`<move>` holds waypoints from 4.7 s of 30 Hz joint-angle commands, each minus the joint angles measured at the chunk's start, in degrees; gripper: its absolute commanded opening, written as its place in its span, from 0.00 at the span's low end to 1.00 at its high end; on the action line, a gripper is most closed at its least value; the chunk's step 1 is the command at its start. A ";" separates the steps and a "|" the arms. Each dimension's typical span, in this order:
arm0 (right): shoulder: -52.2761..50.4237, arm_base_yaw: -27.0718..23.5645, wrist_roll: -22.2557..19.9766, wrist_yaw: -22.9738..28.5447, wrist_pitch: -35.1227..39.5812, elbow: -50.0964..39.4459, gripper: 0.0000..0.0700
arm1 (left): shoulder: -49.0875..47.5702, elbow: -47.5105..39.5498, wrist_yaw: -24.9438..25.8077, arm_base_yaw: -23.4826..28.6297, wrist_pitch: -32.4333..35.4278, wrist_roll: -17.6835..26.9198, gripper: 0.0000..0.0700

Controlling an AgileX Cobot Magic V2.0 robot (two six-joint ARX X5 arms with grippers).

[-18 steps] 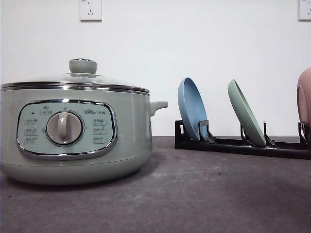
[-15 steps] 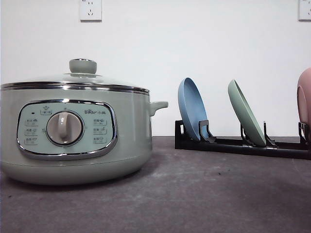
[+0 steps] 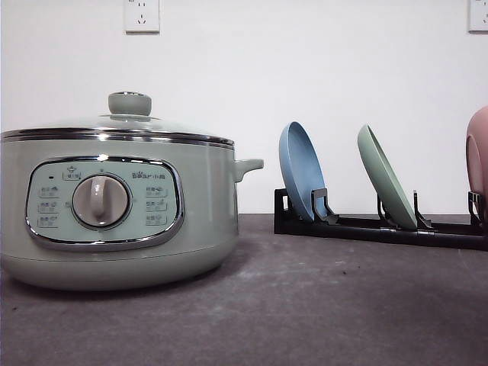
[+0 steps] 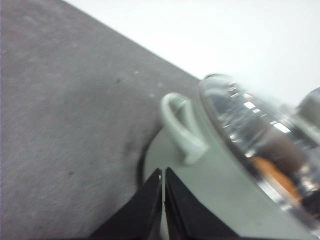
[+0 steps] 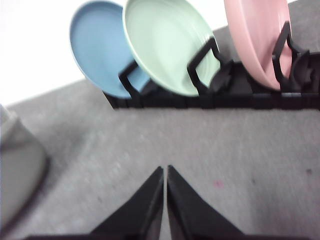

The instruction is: Transfer potato from steamer to green plate

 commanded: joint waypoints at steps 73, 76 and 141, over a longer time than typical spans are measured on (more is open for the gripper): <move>42.88 2.67 -23.07 -16.11 -40.42 59.13 0.78 | 40.52 54.78 28.41 -2.89 -34.19 28.46 0.84; 44.66 2.67 -20.44 -16.11 -38.04 59.17 0.78 | 40.52 54.78 28.41 -2.89 -34.20 28.46 0.84; 111.54 6.40 -13.94 -5.75 -19.96 94.62 0.10 | 40.54 54.78 28.41 -2.89 -34.27 28.48 0.84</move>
